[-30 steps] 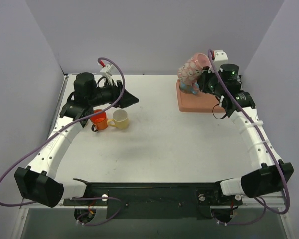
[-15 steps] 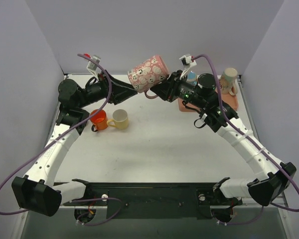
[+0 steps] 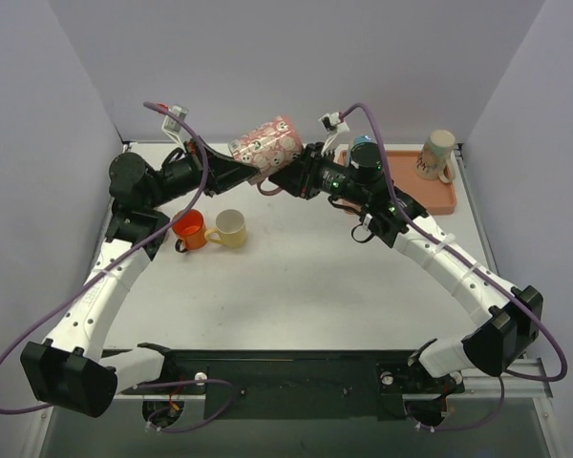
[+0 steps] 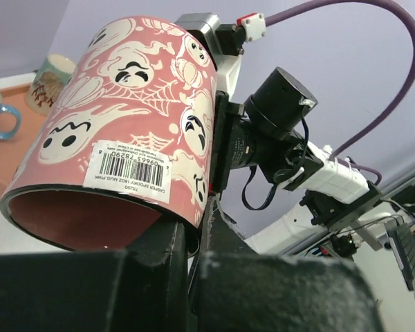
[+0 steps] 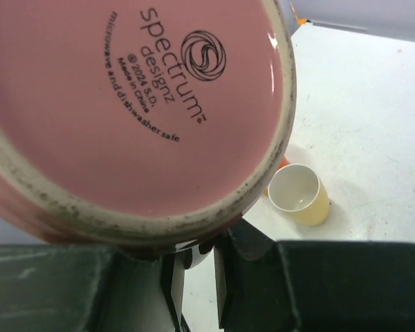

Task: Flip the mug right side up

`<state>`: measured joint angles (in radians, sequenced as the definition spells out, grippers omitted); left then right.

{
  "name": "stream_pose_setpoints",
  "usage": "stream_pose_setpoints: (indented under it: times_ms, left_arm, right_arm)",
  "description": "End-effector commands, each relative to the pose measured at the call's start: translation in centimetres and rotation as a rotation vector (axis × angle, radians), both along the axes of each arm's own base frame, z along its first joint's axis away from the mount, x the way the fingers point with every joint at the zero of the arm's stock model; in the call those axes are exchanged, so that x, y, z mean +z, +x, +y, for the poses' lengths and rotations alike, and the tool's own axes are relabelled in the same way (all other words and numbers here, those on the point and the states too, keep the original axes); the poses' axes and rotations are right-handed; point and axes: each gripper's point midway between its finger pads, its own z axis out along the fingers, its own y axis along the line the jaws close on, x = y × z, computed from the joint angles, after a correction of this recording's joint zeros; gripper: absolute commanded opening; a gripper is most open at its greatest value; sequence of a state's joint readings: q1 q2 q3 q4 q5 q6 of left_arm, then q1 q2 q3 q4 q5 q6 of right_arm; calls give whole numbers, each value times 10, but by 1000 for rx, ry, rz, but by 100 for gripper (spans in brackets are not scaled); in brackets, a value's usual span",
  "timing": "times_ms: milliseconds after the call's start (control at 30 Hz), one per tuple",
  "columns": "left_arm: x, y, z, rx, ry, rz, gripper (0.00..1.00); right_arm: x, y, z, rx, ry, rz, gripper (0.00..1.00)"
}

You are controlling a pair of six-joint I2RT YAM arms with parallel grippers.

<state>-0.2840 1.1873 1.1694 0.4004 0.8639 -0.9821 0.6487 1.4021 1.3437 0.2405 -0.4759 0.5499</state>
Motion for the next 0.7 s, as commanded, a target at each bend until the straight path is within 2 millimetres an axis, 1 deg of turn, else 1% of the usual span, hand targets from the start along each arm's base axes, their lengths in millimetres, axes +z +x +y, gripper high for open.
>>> stream_pose_setpoints:
  times_ms: [0,33,67,100,133,167,200,233,267,300,333,367,400,433,467,500,533,567,600,633,667]
  left_arm:
    - [-25,34,19,189,110,80,0]
    - [-48,43,28,262,171,182,0]
    - [-68,43,38,304,277,202,0]
    - [-79,51,49,381,338,207,0]
    - [-94,46,60,402,471,167,0]
    - [-100,46,70,440,538,150,0]
    - [-111,38,81,442,656,115,0]
    - [-117,37,92,472,731,90,0]
    - [-127,24,106,445,859,67,0]
    - [-132,20,117,443,957,24,0]
    - [-143,4,130,390,1077,11,0]
    - [-149,-2,146,405,1169,11,0]
    - [-158,-16,161,350,1289,-9,0]
    - [-163,-27,169,316,1345,-8,0]
    - [-177,-43,183,249,1449,13,0]
    - [-183,-51,189,219,1491,26,0]
    - [-202,-66,204,154,1586,71,0]
    - [-211,-73,212,120,1635,98,0]
    - [-232,-88,227,44,1732,168,0]
    - [-242,-93,236,12,1782,213,0]
    - [-259,-102,250,-36,1850,284,0]
  right_arm:
    - [25,-4,1,12,51,-96,22]
    - [13,1,-9,-18,-3,-88,40]
    - [-4,9,-19,-76,-63,-51,48]
    - [-10,16,-31,-121,-118,-76,57]
    - [-27,20,-44,-171,-194,-50,62]
    - [-28,23,-54,-201,-252,-90,69]
    - [-44,26,-67,-247,-330,-58,72]
    - [-46,26,-75,-253,-388,-89,77]
    - [-53,26,-84,-274,-442,-79,77]
    - [-54,26,-89,-277,-484,-100,78]
    - [-60,25,-95,-288,-522,-89,78]
    - [-61,25,-98,-287,-549,-107,78]
    - [-62,26,-102,-298,-567,-110,79]
    - [-64,27,-105,-301,-586,-120,79]
    - [-65,29,-108,-312,-601,-131,81]
    - [-66,30,-109,-314,-609,-133,83]
    - [-67,33,-112,-325,-616,-133,83]
    - [-67,34,-113,-330,-617,-131,83]
    - [-68,37,-115,-337,-617,-124,83]
    - [-67,39,-117,-344,-615,-122,84]
    - [-68,42,-119,-351,-611,-116,83]
